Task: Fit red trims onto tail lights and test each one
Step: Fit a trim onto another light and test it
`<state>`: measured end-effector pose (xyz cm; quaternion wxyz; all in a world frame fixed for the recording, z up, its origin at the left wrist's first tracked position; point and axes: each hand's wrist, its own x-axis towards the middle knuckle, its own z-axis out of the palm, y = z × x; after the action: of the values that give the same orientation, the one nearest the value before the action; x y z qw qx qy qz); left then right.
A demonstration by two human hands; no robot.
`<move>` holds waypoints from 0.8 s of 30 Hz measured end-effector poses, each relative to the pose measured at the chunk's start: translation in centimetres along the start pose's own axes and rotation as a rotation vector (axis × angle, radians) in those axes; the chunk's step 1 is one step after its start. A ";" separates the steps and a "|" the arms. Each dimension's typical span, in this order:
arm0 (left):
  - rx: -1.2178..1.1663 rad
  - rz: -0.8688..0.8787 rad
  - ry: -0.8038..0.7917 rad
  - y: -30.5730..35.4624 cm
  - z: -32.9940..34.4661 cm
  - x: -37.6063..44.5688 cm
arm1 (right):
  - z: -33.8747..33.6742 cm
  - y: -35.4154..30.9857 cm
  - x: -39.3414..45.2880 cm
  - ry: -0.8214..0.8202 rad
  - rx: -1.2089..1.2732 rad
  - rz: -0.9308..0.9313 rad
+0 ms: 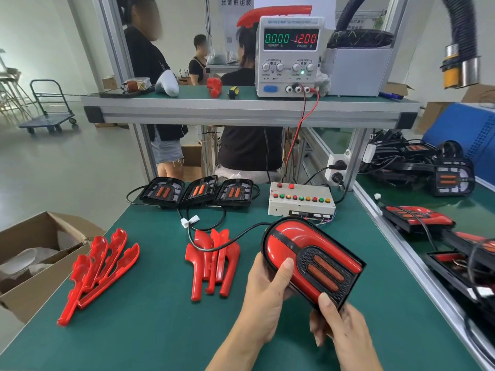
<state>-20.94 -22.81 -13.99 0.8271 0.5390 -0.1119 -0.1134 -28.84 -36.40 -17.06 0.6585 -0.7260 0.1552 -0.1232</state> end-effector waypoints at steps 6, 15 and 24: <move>0.085 -0.057 -0.082 -0.8 -1.1 -0.5 | 0.1 -0.5 -0.2 -0.009 -0.037 -0.016; 0.073 -0.093 -0.117 0.2 -1.7 0.0 | 0.3 -0.7 -0.7 -0.038 -0.047 -0.006; 0.117 -0.293 -0.306 1.7 -3.6 0.4 | -2.2 -1.2 -1.7 0.140 0.074 0.048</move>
<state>-19.37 -19.11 -13.89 0.7424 0.5732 -0.1631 -0.3061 -31.20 -37.63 -15.60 0.6753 -0.6867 0.2137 -0.1636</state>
